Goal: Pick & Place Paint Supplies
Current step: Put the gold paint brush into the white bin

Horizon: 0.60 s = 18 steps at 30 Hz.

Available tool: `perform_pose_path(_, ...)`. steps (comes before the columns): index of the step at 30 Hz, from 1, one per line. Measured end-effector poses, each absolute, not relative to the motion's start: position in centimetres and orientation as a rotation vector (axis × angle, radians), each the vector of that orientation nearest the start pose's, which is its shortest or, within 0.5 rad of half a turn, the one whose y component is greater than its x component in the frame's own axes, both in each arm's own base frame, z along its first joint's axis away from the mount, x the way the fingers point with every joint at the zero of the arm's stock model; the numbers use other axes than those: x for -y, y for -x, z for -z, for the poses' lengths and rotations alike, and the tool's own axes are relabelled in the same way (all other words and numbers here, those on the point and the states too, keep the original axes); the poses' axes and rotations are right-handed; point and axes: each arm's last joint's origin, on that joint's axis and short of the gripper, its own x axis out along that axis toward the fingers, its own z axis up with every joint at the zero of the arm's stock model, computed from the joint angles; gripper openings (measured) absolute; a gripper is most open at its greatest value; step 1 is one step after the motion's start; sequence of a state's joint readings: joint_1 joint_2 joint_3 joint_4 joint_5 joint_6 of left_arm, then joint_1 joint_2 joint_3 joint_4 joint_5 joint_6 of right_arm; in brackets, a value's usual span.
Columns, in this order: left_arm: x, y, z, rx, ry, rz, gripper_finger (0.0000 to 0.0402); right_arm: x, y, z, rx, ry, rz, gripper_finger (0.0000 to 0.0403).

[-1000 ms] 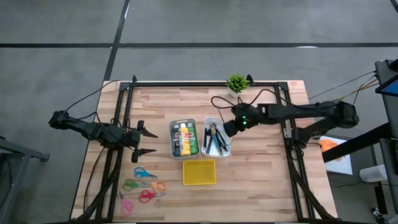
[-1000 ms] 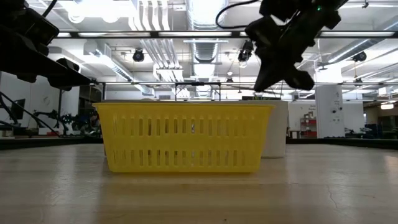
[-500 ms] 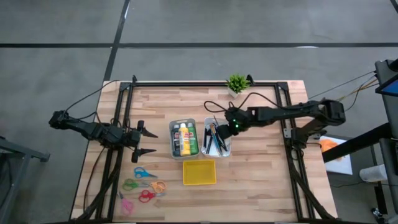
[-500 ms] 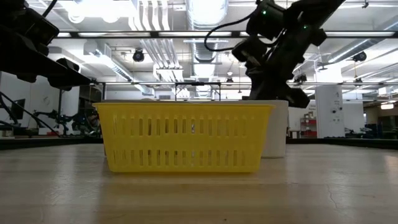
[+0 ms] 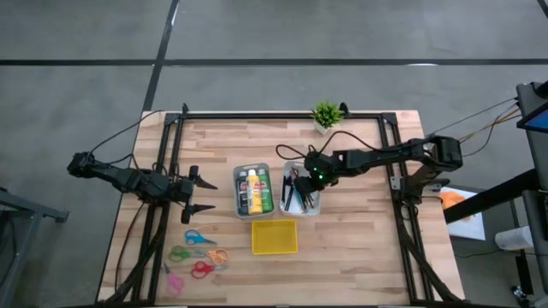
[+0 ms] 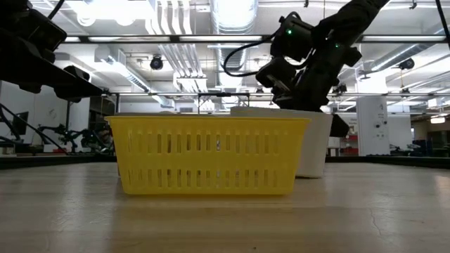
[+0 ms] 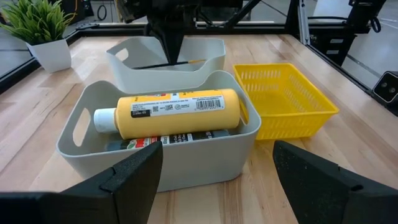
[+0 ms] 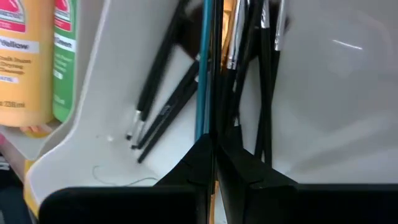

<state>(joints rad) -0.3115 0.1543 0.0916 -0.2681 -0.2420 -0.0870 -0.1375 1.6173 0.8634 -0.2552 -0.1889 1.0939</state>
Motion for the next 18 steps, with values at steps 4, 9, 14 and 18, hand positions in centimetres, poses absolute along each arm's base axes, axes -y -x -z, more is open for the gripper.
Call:
perform_pose_path(4,2.35,-9.55,-15.75,-0.321,-0.004,0.055,0.0306,3.64,-30.16,-16.12,-0.933,-1.163,0.506,0.0013)
perform_pose_path(9,2.34,-9.55,-15.75,-0.321,-0.004,0.055,0.0306,3.65,-30.1,-16.31,-0.923,-1.161,0.508,0.0013)
perform_pose_path(14,2.34,-9.55,-15.75,-0.321,-0.004,0.055,0.0306,3.66,-30.15,-16.22,-0.92,-1.171,0.515,0.0013)
perform_pose_path(18,2.34,-9.55,-15.74,-0.321,-0.004,0.055,0.0306,3.66,-30.15,-16.33,-0.911,-1.182,0.518,0.0013)
